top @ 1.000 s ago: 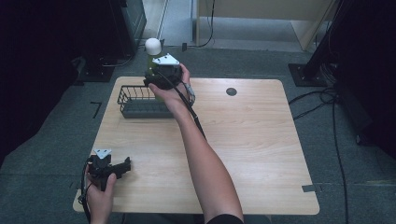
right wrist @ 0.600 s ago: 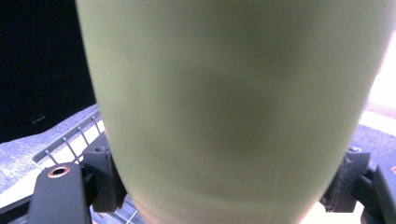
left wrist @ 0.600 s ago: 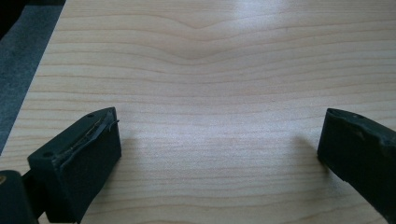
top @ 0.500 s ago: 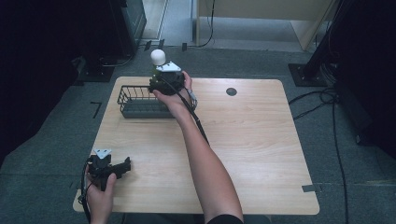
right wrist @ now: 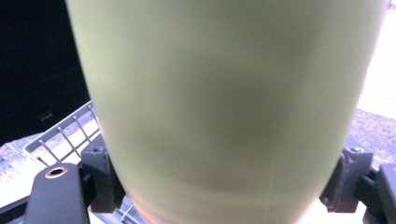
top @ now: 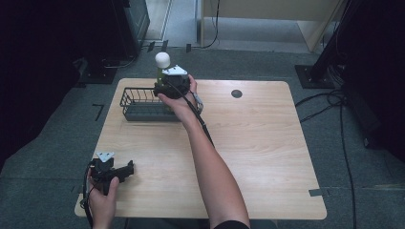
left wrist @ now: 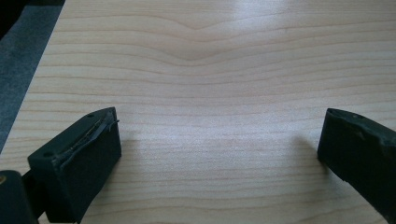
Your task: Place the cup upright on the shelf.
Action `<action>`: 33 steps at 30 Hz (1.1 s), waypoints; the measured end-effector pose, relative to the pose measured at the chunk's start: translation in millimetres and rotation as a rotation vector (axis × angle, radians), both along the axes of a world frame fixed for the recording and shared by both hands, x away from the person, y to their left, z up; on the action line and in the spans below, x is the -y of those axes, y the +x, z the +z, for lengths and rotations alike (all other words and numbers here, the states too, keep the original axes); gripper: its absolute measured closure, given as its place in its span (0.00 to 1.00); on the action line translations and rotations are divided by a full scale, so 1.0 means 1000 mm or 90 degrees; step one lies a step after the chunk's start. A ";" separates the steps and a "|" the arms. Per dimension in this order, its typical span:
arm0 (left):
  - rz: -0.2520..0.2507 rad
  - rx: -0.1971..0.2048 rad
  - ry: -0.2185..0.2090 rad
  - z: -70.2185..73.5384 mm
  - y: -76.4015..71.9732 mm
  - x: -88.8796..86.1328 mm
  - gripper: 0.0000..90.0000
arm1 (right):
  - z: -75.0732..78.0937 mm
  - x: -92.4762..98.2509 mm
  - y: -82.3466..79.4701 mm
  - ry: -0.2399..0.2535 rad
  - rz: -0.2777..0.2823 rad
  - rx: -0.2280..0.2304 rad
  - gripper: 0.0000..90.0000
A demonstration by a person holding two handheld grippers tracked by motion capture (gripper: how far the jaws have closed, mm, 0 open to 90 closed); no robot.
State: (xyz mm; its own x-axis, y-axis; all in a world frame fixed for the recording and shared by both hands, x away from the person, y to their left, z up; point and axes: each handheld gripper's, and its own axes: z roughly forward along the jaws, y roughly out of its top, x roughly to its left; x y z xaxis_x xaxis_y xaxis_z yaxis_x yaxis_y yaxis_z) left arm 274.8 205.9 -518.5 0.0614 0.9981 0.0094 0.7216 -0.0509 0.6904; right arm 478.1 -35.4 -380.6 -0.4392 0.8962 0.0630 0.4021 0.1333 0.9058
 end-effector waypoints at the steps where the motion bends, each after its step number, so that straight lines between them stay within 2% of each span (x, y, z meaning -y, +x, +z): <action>1: -0.001 -0.001 0.001 0.000 0.000 0.000 0.00 | 0.000 0.001 0.002 0.005 0.000 -0.007 0.21; 11: 0.000 -0.001 0.001 0.000 0.000 0.000 0.00 | -0.001 0.002 0.006 0.026 0.012 -0.022 0.20; 14: 0.002 0.002 -0.001 0.000 0.000 0.000 0.00 | 0.001 0.004 0.006 0.040 0.013 -0.030 0.15; 17: 0.001 0.001 -0.001 0.000 0.000 0.000 0.00 | 0.002 0.006 0.005 0.047 0.014 -0.030 0.14; 20: 0.001 0.001 0.000 0.000 0.000 0.000 0.00 | 0.004 0.007 0.004 0.039 0.018 -0.030 0.15; 24: 0.001 0.001 0.000 0.000 0.000 0.000 0.00 | 0.006 0.009 -0.001 0.030 0.013 -0.016 0.22; 33: 0.001 0.001 -0.001 0.000 0.000 0.000 0.00 | 0.006 0.007 -0.003 0.019 0.013 -0.010 0.22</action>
